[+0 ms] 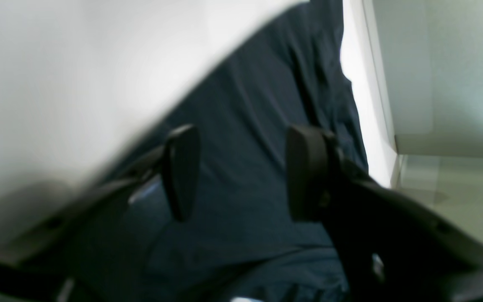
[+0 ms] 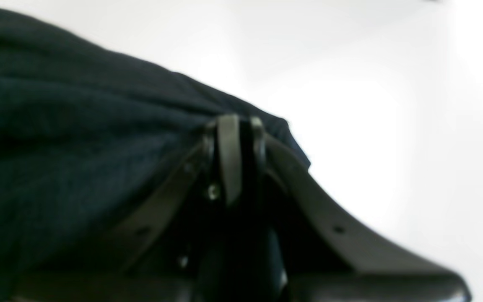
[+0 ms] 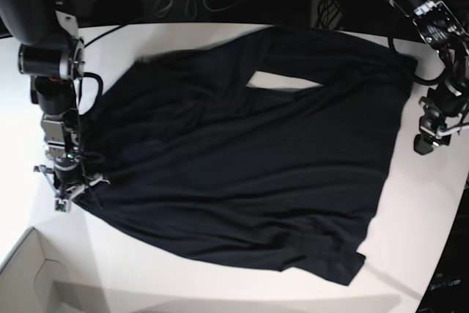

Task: Layout the t-shirt on the table in an organized manner, then fold the t-shirt properly
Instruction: 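Grasp the shirt edge with the right gripper and drag it outward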

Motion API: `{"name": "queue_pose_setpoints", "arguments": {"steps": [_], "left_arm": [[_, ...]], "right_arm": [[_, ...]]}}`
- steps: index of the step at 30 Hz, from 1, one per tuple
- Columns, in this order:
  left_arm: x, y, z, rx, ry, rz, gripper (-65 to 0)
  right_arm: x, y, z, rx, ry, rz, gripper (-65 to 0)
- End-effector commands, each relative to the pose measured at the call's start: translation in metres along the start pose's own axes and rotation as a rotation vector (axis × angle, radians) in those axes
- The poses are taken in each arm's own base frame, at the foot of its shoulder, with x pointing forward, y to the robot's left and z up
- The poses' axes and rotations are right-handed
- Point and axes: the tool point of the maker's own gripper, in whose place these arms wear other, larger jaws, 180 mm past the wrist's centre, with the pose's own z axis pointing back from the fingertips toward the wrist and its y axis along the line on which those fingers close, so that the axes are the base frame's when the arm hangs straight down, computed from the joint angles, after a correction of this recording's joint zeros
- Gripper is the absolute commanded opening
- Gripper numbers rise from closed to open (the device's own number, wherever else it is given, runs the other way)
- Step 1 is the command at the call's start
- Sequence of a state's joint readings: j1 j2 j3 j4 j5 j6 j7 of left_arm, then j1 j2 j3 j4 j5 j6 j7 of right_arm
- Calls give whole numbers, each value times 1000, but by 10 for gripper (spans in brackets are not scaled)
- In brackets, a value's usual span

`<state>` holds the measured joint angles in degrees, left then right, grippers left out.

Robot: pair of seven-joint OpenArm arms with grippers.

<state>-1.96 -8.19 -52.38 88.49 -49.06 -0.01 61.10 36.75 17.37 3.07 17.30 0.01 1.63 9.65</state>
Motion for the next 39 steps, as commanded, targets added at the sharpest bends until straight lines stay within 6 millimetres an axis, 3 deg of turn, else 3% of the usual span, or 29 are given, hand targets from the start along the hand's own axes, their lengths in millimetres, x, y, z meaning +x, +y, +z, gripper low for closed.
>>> {"name": "queue_pose_setpoints", "arguments": {"steps": [1, 5, 12, 16, 22, 27, 31, 34, 39], "left_arm": [[15, -12, 2, -33, -37, -20, -328], [13, -10, 3, -26, -34, -21, -327], [9, -2, 6, -9, -23, -22, -326], [7, 7, 14, 13, -19, -39, -325], [2, 14, 38, 50, -23, -110, -325], [-5, 30, 60, 115, 7, -189, -317], [-3, 44, 75, 168, 28, -246, -237], [0, 54, 84, 209, 41, -286, -171], [-13, 67, 83, 272, 97, -398, -44]], "right_arm": [[40, -4, -6, -13, -83, -15, -591], [53, -3, -6, -12, -116, -20, -591], [109, -3, 8, -9, -285, -5, -590], [112, -8, 31, -11, -309, 39, -590], [84, -35, 98, -67, -253, 38, -582], [39, -20, 162, -36, -183, 65, -465], [9, -4, 208, 2, -150, 77, -378], [-8, 5, 234, 19, -117, 59, -353], [-39, 14, 256, 33, -43, 39, -351]]}}
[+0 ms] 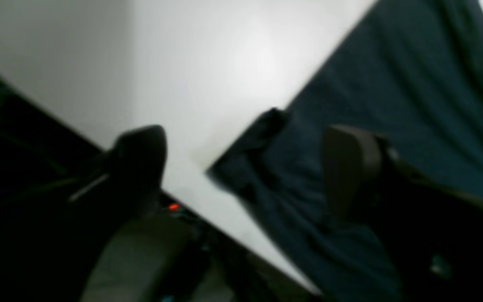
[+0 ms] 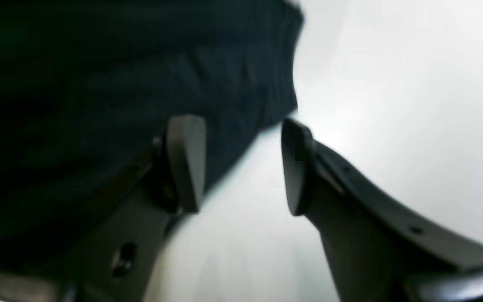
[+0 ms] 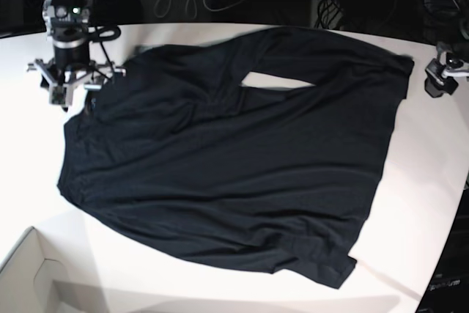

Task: Layout the t-shirt on the table in an organized manner, then fold the t-shirt properly
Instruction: 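Grasp the shirt edge with the right gripper and drag it outward, then grasp the shirt's collar edge with both grippers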

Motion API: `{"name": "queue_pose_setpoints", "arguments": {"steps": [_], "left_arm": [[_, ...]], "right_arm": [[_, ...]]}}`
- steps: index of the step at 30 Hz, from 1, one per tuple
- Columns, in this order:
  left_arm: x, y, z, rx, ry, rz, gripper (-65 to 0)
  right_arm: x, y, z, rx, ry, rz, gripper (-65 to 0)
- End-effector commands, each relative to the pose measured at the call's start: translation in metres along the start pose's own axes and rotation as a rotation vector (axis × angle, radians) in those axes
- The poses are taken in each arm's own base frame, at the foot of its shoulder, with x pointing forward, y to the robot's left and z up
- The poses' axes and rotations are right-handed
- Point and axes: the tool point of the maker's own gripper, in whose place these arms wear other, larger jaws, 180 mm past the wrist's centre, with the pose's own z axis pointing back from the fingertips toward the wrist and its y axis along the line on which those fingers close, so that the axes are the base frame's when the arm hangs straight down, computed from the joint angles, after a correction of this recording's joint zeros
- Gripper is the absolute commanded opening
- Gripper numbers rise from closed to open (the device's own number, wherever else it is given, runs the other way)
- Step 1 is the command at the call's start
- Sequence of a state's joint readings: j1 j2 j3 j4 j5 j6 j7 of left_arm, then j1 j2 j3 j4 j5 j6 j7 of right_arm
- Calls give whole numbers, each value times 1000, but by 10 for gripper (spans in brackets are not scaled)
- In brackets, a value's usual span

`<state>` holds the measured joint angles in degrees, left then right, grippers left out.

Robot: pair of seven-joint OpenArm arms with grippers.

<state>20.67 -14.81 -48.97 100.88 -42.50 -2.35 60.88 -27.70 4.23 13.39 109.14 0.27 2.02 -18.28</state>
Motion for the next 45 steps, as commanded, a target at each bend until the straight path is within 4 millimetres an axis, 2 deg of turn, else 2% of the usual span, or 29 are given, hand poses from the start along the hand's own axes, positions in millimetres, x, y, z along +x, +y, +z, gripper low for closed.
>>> {"name": "queue_pose_setpoints", "arguments": {"steps": [1, 3, 8, 13, 20, 25, 29, 38, 45], "left_arm": [[4, -10, 0, -23, -6, -91, -20], [-3, -14, -6, -7, 7, -233, -3], [-31, -25, -23, 4, -1, -457, -51], [-50, -27, -27, 5, 32, -553, -122], [-70, -15, -36, -2, 99, -544, -136], [-64, -1, -31, 34, 85, -516, -179], [-58, 7, -29, 53, 76, -502, -188], [-59, 5, -30, 48, 76, -502, -189], [-47, -2, -28, 43, 40, -508, -189]], "right_arm": [[9, -2, 3, -6, -37, 0, -351], [-1, 6, 8, 16, -12, 3, -351], [-18, 22, 17, 66, 33, 17, -353], [-26, 21, 22, 67, 56, 20, -354], [-29, 20, 24, 66, 64, 21, -354], [-33, 20, 26, 67, 74, 24, -354], [-33, 20, 27, 67, 76, 24, -354], [-34, 23, 27, 73, 77, 22, -354], [-39, 22, 31, 74, 92, 26, -354]]}}
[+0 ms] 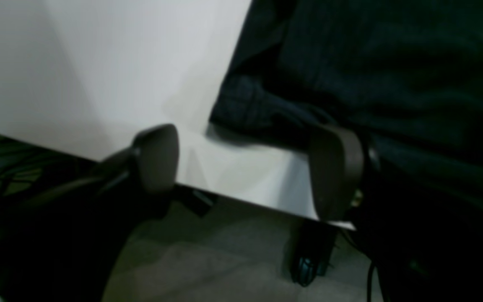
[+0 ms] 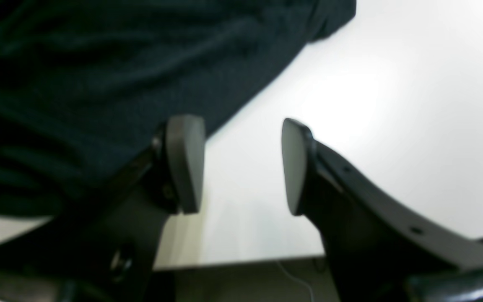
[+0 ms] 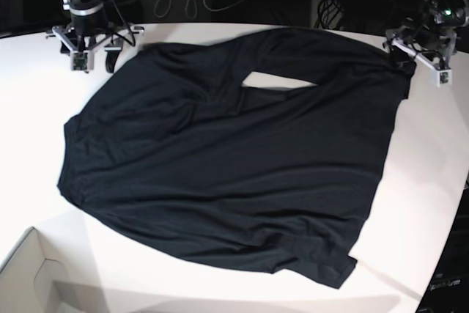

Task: Layout the t-shirt on the table in an organized manner, then fold the t-shirt properly
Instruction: 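Grasp the shirt's collar edge with both grippers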

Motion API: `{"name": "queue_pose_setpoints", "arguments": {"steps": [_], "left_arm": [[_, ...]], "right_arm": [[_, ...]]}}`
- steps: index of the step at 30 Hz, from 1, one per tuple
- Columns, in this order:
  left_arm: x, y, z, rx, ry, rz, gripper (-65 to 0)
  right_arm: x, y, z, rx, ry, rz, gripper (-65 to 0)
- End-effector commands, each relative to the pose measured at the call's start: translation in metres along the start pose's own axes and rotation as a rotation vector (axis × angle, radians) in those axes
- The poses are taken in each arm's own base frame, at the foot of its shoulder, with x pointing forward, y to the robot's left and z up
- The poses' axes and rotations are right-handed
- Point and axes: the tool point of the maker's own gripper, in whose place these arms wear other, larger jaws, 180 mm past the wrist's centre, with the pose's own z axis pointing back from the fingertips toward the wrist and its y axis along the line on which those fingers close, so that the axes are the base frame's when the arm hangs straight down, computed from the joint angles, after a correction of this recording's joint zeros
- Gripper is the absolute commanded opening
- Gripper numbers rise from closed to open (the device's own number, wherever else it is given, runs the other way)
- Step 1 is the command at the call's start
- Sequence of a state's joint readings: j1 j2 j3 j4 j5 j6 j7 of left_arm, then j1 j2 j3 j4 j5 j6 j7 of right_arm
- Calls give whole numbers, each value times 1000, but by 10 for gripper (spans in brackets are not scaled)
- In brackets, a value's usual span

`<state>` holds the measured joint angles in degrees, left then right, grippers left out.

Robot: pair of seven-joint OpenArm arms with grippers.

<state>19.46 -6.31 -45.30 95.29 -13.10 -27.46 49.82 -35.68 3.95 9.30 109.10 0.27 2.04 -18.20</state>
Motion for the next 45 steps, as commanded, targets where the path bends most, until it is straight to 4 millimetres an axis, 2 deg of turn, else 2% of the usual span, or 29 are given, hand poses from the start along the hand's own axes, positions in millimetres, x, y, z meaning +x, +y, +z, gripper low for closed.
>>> {"name": "queue_pose_setpoints", "arguments": {"steps": [1, 9, 14, 22, 27, 30, 33, 37, 39, 41, 45], "left_arm": [[16, 2, 6, -1, -54, -12, -189], [26, -5, 3, -38, -86, 22, -189], [20, -4, -2, -43, -66, 39, -205], [17, 0, -5, -44, -54, 42, -479], [17, 0, -5, -44, -54, 42, -561], [17, 0, -5, -44, -52, 42, -650], [16, 0, -5, -44, -49, 41, -642], [19, -3, -2, -44, -60, 35, -649], [23, -5, 1, -45, -70, 23, -649], [27, -6, 4, -44, -83, 14, -649], [26, -6, 10, -38, -85, -3, -649]], "right_arm": [[11, -3, 2, -9, -43, 2, -354], [10, -3, 3, -9, -40, 3, -354], [10, -4, 3, -10, -40, 3, -354], [10, -4, 3, -10, -40, 3, -355], [10, -3, 3, -9, -41, 2, -355], [10, -3, 3, -9, -41, 2, -355], [10, -1, 3, -4, -40, 3, -355], [2, 28, 9, 87, -20, 21, -350], [0, 61, 15, 221, -19, 65, -332], [-4, 84, 21, 303, -11, 77, -311], [-9, 107, 29, 369, 1, 77, -288]]}}
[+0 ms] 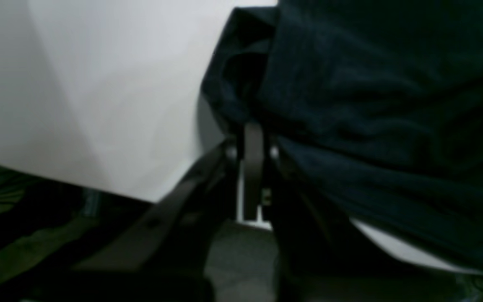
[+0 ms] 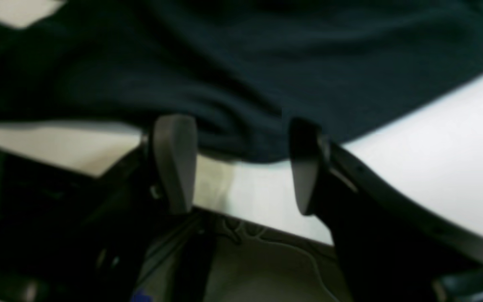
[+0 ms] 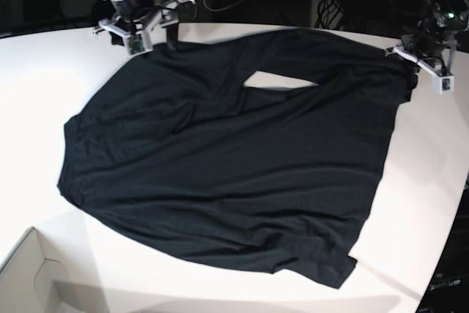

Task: Layout the t-shirt on the table in an organized manner, then fold the t-shirt properly
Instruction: 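Grasp the shirt's collar edge with both grippers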

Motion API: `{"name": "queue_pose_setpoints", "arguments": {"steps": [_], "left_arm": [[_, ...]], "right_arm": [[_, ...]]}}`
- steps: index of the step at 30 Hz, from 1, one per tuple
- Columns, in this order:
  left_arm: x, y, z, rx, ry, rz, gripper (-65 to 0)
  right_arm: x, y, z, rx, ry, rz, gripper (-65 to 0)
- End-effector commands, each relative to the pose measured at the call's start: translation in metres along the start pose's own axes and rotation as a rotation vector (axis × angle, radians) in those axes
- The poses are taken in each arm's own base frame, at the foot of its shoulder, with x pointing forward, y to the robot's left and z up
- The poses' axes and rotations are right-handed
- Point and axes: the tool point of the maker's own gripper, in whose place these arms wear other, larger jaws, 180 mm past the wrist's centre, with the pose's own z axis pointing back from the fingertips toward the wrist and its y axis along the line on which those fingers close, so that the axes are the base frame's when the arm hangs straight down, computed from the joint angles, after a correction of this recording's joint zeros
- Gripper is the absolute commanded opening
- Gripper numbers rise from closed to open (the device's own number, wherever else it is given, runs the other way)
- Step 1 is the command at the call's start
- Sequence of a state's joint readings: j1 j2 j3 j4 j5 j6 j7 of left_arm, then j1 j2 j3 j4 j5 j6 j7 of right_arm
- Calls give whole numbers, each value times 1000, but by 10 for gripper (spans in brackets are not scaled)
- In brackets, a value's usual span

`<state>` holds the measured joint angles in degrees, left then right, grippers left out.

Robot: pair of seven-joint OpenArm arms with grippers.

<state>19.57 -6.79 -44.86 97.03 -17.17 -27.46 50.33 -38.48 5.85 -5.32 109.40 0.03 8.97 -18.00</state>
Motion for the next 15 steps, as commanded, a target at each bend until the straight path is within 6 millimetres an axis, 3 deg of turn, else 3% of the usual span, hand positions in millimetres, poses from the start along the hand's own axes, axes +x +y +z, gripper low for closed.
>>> {"name": "queue_pose_setpoints", "arguments": {"steps": [1, 7, 15], "left_arm": [[11, 3, 5, 7, -36, -20, -649], [2, 5, 7, 11, -14, -22, -649], [-16, 11, 13, 23, 27, -25, -649]], "right_arm": [[7, 0, 3, -1, -31, 2, -288], [0, -4, -5, -8, -13, 1, -288], [-23, -8, -20, -10, 48, -6, -293]]}}
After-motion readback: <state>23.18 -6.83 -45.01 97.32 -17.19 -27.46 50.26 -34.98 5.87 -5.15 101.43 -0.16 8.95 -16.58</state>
